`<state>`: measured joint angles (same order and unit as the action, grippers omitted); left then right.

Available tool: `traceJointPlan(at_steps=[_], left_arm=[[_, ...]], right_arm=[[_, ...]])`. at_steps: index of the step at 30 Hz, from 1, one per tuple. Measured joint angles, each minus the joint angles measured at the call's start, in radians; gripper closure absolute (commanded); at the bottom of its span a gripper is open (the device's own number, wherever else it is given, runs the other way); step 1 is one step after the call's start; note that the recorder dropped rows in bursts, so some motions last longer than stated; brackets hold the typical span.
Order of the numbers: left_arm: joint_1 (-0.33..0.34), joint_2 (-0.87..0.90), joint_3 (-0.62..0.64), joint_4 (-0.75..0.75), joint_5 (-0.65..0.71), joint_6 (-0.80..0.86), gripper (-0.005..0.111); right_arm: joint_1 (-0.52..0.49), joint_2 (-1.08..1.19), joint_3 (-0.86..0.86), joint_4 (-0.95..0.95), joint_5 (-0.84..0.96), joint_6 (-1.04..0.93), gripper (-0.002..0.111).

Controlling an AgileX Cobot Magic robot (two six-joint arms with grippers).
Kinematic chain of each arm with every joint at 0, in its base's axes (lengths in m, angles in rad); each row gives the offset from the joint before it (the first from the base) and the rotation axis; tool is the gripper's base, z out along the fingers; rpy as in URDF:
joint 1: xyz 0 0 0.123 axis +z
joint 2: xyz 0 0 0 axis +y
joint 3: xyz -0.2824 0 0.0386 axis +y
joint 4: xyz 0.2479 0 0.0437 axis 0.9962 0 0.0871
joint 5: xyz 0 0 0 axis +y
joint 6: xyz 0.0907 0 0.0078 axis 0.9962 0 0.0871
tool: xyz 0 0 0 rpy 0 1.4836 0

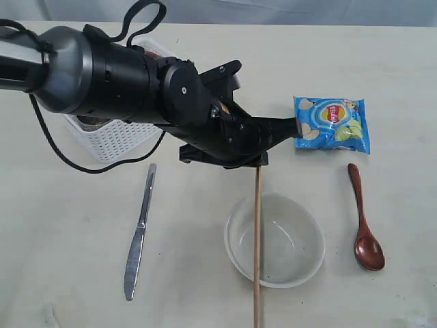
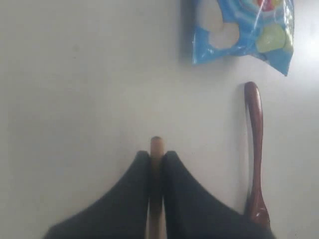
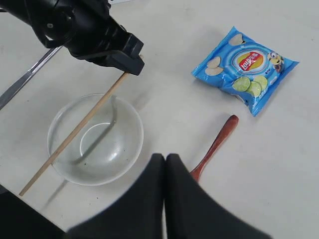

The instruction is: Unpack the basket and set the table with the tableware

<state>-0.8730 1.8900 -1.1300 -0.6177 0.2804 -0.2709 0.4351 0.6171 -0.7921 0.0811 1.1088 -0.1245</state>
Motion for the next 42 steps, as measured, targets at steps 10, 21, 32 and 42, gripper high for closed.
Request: traceJointPlan(at_steps=[10, 21, 32, 42], left_arm=[[0.0, 0.018, 0.0, -0.003, 0.0, 0.0, 0.107], [0.0, 0.019, 0.0, -0.019, -0.015, 0.0, 0.107], [0.0, 0.019, 0.0, -0.021, -0.017, 0.0, 0.08], [0.0, 0.019, 0.0, -0.021, -0.017, 0.0, 0.08]], right_arm=[[0.0, 0.0, 0.0, 0.0, 0.0, 0.001, 0.109], [0.0, 0.0, 0.0, 0.0, 0.0, 0.001, 0.109], [0.0, 0.0, 0.0, 0.0, 0.0, 0.001, 0.109], [0.0, 0.0, 0.0, 0.0, 0.0, 0.001, 0.109]])
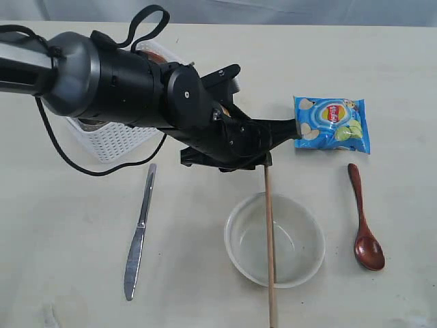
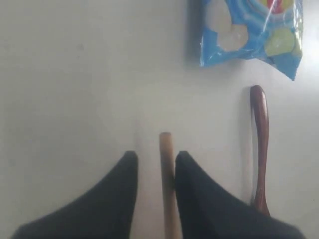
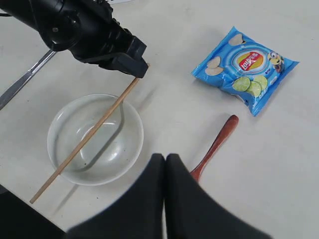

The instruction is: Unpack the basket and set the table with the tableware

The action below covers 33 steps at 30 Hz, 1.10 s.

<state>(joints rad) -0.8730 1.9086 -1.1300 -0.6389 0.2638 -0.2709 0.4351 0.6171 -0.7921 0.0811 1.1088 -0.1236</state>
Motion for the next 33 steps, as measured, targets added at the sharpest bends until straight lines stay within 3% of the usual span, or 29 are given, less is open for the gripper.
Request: traceJointPlan(at_steps=[20, 27, 33], left_arm=[[0.018, -0.123, -0.002, 0.002, 0.006, 0.032, 0.08], [0.101, -0.238, -0.002, 0.002, -0.025, 0.092, 0.08], [0.199, -0.326, -0.002, 0.002, -0.025, 0.245, 0.08]], right_arm=[[0.0, 0.0, 0.0, 0.0, 0.0, 0.0, 0.109], [0.0, 0.0, 0.0, 0.0, 0.0, 0.0, 0.109], [0.0, 0.0, 0.0, 0.0, 0.0, 0.0, 0.109]])
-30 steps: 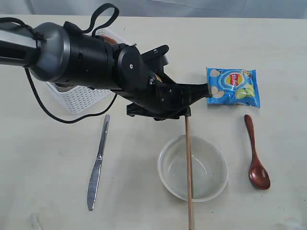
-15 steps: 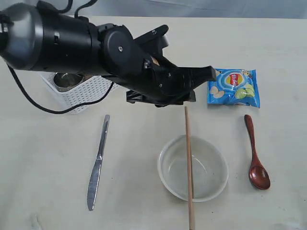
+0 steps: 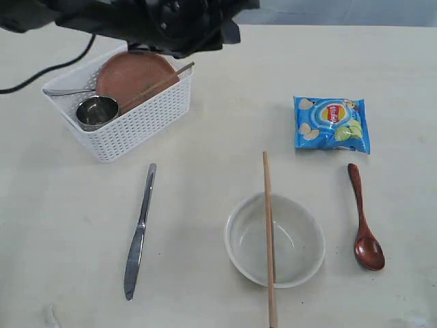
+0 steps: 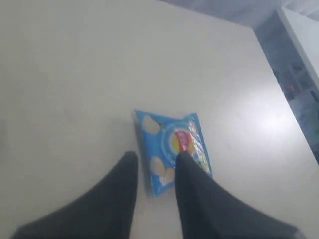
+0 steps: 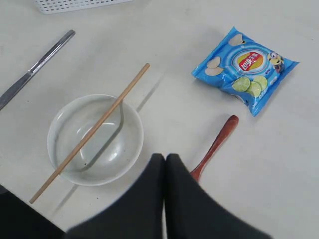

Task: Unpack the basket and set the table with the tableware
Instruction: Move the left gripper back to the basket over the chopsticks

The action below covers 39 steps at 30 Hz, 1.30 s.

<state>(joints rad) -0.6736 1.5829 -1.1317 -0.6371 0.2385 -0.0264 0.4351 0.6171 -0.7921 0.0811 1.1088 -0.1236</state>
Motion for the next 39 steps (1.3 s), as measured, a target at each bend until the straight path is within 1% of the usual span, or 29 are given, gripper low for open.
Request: traceJointPlan(at_steps=[5, 8, 11, 14, 15, 19, 21, 23, 26, 32, 35, 39], left_arm=[[0.084, -0.018, 0.0, 0.067, 0.006, 0.085, 0.08], [0.124, -0.018, 0.0, 0.177, 0.014, 0.125, 0.08], [0.149, -0.018, 0.0, 0.345, 0.016, 0.145, 0.08], [0.152, -0.018, 0.0, 0.533, 0.018, 0.153, 0.079], [0.152, -0.018, 0.0, 0.569, 0.022, 0.153, 0.077], [0.152, -0.018, 0.0, 0.677, 0.027, 0.156, 0.063], [0.152, -0.018, 0.0, 0.719, 0.027, 0.156, 0.061], [0.152, -0.012, 0.0, 0.766, 0.027, 0.166, 0.061], [0.152, 0.009, 0.0, 0.818, 0.027, 0.226, 0.061], [0.145, 0.088, -0.013, 0.842, 0.031, 0.411, 0.061], [0.145, 0.143, -0.05, 0.883, 0.037, 0.44, 0.061], [0.145, 0.227, -0.133, 0.933, 0.046, 0.469, 0.061]], right_arm=[[0.0, 0.0, 0.0, -0.002, 0.002, 0.0, 0.109], [0.0, 0.0, 0.0, -0.013, 0.011, 0.0, 0.109], [0.0, 0.0, 0.0, -0.017, 0.018, 0.0, 0.109], [0.0, 0.0, 0.0, -0.017, 0.018, 0.0, 0.109], [0.0, 0.0, 0.0, -0.017, 0.018, 0.0, 0.109], [0.0, 0.0, 0.0, -0.018, 0.016, 0.0, 0.109], [0.0, 0.0, 0.0, -0.019, 0.016, 0.0, 0.109], [0.0, 0.0, 0.0, -0.025, 0.016, 0.0, 0.109], [0.0, 0.0, 0.0, -0.029, 0.016, 0.0, 0.109], [0.0, 0.0, 0.0, -0.031, 0.009, 0.0, 0.109], [0.0, 0.0, 0.0, -0.033, 0.009, 0.002, 0.109], [0.0, 0.0, 0.0, -0.033, 0.008, 0.002, 0.109]])
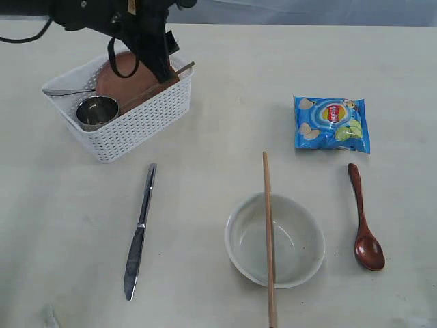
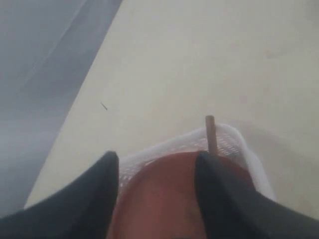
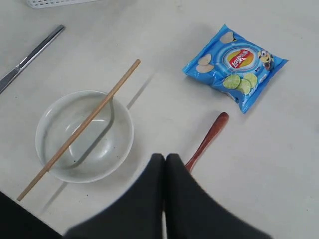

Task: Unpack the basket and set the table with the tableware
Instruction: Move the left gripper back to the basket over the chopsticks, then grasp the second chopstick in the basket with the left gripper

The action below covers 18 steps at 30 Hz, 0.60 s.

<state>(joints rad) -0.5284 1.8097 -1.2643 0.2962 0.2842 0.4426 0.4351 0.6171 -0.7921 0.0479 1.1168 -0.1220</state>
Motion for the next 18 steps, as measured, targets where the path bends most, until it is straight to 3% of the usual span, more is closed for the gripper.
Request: traceJointPlan(at_steps=[7, 18], left_arm=[[0.0, 0.109, -0.123, 0.009, 0.142, 0.156, 0.061], [0.0, 0.149, -0.133, 0.009, 0.215, 0.203, 0.061]], right_arm=[[0.0, 0.0, 0.0, -0.018, 0.0, 0.0, 0.109], [0.0, 0.0, 0.0, -0.042, 0.0, 0.004, 0.109]])
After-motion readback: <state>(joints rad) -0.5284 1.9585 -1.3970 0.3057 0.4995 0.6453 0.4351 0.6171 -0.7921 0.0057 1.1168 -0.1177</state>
